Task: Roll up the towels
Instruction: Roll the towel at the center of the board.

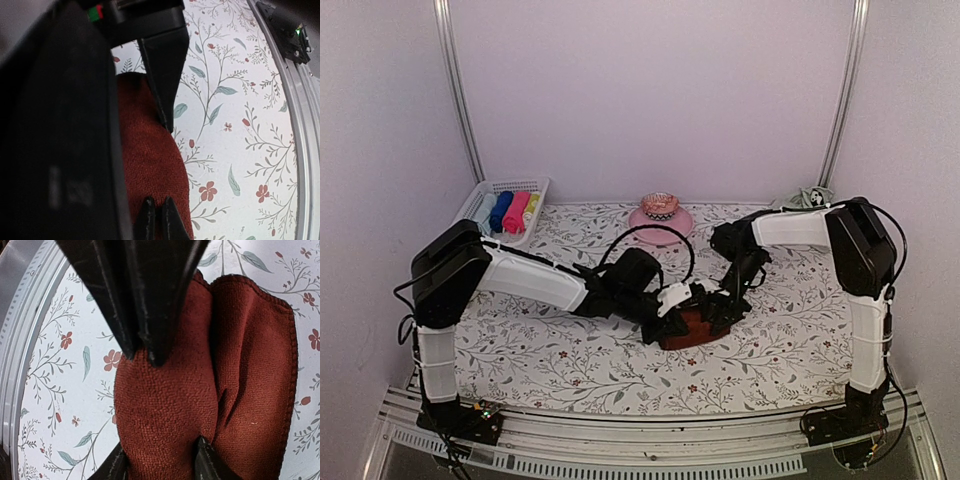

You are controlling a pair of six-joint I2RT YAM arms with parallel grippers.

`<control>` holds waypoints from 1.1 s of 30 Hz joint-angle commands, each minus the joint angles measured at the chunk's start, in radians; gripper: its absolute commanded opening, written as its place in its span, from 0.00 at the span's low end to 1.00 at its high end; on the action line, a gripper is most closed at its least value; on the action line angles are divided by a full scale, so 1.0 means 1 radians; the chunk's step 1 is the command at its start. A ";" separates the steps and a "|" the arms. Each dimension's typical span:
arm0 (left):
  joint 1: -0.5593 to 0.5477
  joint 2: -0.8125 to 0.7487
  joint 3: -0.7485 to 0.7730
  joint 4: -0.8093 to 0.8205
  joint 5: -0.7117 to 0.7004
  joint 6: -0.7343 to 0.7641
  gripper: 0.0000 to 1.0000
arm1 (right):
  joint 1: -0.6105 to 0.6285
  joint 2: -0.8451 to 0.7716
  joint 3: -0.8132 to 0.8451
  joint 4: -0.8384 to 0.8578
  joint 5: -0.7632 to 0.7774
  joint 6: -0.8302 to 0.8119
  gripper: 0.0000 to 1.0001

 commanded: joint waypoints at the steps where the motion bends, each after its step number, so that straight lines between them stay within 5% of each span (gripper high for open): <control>1: 0.027 0.039 -0.005 -0.010 0.040 -0.046 0.00 | -0.006 -0.050 -0.055 0.061 0.040 -0.006 0.51; 24: 0.147 0.143 0.020 0.057 0.100 -0.327 0.00 | -0.231 -0.342 -0.224 0.291 -0.005 0.250 0.72; 30: 0.152 0.185 0.044 0.124 0.086 -0.460 0.00 | -0.235 -0.366 -0.211 0.301 -0.033 0.496 0.82; 32: 0.153 0.191 0.040 0.174 0.078 -0.516 0.00 | -0.245 -0.364 -0.213 0.312 -0.051 0.586 1.00; 33: 0.153 0.194 0.040 0.200 0.078 -0.544 0.00 | -0.251 -0.369 -0.222 0.332 -0.061 0.616 0.99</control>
